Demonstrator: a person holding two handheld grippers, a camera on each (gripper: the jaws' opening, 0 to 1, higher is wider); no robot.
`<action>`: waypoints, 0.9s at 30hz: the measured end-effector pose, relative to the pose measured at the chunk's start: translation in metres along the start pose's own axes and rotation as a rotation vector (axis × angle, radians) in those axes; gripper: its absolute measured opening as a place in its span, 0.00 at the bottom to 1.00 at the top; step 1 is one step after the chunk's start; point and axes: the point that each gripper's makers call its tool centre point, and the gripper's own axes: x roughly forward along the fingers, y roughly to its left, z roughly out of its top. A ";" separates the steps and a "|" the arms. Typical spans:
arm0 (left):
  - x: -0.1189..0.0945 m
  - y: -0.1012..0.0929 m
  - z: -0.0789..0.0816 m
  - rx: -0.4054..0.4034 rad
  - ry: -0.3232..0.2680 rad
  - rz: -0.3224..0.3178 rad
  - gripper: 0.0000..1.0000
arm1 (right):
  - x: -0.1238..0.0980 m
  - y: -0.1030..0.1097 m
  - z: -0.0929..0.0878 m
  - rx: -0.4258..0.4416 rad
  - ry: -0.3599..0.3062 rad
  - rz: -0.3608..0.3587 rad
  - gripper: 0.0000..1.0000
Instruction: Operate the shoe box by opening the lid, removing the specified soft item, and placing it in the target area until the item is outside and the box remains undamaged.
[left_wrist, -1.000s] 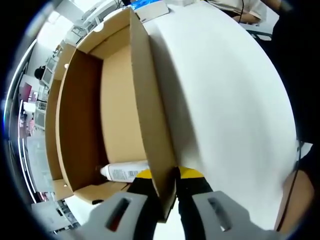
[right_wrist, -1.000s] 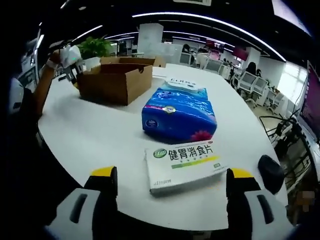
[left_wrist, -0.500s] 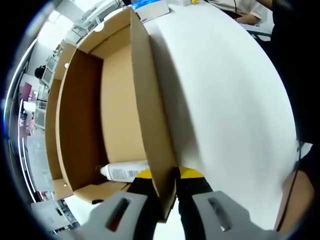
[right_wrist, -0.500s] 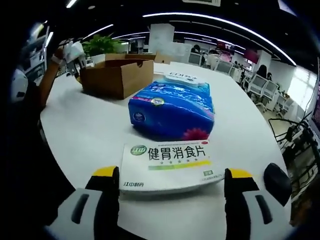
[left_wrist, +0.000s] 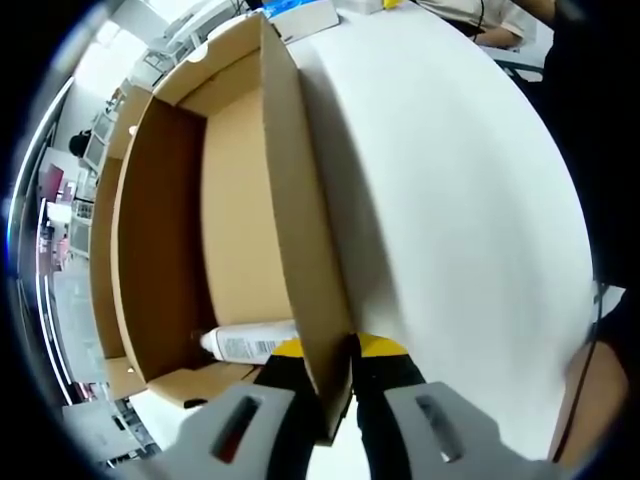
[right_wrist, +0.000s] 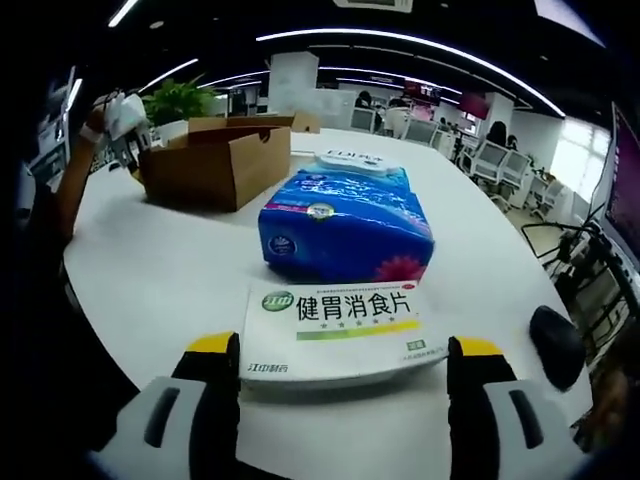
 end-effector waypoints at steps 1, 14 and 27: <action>0.000 0.000 0.000 0.000 0.000 0.000 0.10 | 0.001 0.000 0.001 0.009 -0.003 -0.009 0.87; 0.000 0.000 0.000 0.003 -0.003 0.000 0.10 | 0.008 -0.002 0.009 0.110 -0.056 -0.125 0.87; 0.000 0.000 0.000 0.001 0.001 0.000 0.10 | 0.007 0.005 0.011 0.138 -0.065 -0.172 0.87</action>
